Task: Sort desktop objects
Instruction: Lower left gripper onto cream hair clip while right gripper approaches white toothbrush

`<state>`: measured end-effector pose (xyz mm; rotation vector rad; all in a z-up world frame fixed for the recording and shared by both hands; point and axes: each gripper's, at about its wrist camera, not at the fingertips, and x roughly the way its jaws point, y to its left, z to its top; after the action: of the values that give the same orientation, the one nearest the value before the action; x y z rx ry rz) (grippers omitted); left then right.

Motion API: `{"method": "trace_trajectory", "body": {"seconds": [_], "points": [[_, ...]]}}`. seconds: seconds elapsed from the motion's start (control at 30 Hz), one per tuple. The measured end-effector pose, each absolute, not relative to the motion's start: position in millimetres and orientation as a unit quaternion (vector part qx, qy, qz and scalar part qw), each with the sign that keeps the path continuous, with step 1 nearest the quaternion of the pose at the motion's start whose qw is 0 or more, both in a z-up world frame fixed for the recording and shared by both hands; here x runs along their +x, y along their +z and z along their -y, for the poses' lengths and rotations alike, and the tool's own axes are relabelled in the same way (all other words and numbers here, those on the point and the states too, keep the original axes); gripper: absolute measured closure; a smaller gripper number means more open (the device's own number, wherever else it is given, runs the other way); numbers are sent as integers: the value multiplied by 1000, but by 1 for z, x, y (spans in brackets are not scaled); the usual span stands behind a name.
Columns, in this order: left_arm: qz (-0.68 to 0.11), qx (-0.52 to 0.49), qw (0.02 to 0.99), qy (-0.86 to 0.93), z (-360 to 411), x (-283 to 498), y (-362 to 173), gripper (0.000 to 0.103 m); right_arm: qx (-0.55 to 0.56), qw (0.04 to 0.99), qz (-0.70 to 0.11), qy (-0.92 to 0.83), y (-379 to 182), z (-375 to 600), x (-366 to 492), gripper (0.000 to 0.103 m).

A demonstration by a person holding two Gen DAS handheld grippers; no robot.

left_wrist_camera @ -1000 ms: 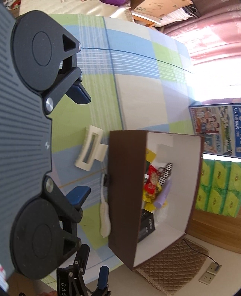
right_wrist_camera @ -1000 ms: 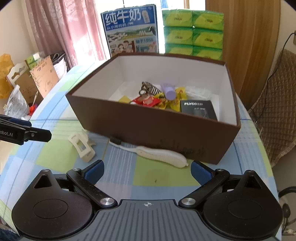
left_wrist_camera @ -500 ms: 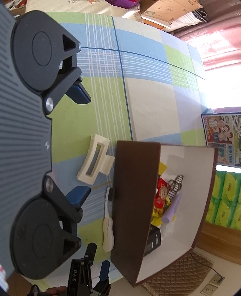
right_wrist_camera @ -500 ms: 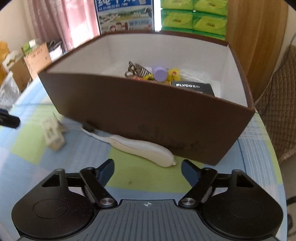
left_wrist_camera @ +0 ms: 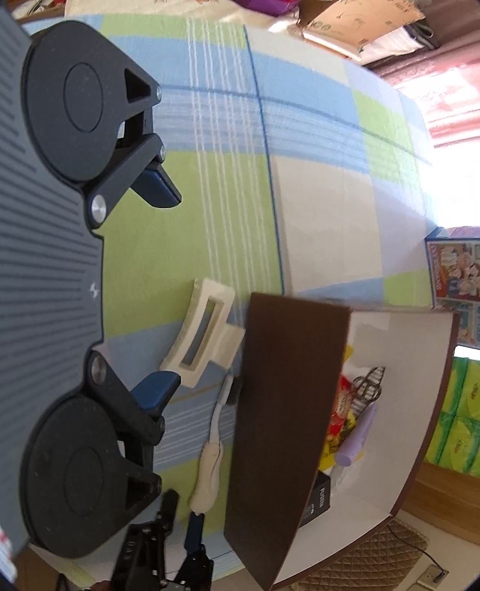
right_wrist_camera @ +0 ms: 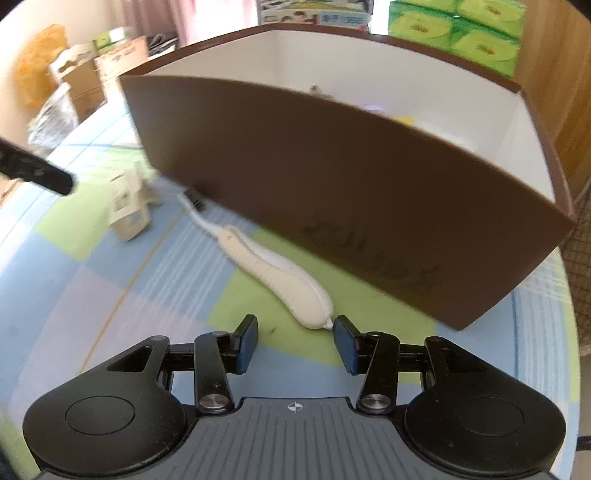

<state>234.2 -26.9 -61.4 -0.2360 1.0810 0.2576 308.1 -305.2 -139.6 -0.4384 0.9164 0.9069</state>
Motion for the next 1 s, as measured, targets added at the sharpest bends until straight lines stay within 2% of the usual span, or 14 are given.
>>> {"method": "trace_trajectory", "body": {"seconds": [0.5, 0.6, 0.73, 0.8, 0.87, 1.0], "points": [[-517, -101, 841, 122, 53, 284, -103, 11, -150, 795, -462, 363, -130, 325, 323, 58], [-519, -94, 841, 121, 50, 281, -106, 14, -153, 795, -459, 366, -130, 325, 323, 56], [-521, -103, 838, 124, 36, 267, -106, 18, -164, 796, -444, 376, -129, 318, 323, 46], [-523, -105, 836, 127, 29, 260, -106, 23, -173, 796, -434, 385, -129, 312, 323, 43], [-523, -108, 835, 130, 22, 252, -106, 28, -186, 793, -424, 397, -129, 303, 323, 42], [-521, -108, 836, 135, 12, 239, -105, 28, -209, 783, -408, 421, -134, 281, 322, 42]]}}
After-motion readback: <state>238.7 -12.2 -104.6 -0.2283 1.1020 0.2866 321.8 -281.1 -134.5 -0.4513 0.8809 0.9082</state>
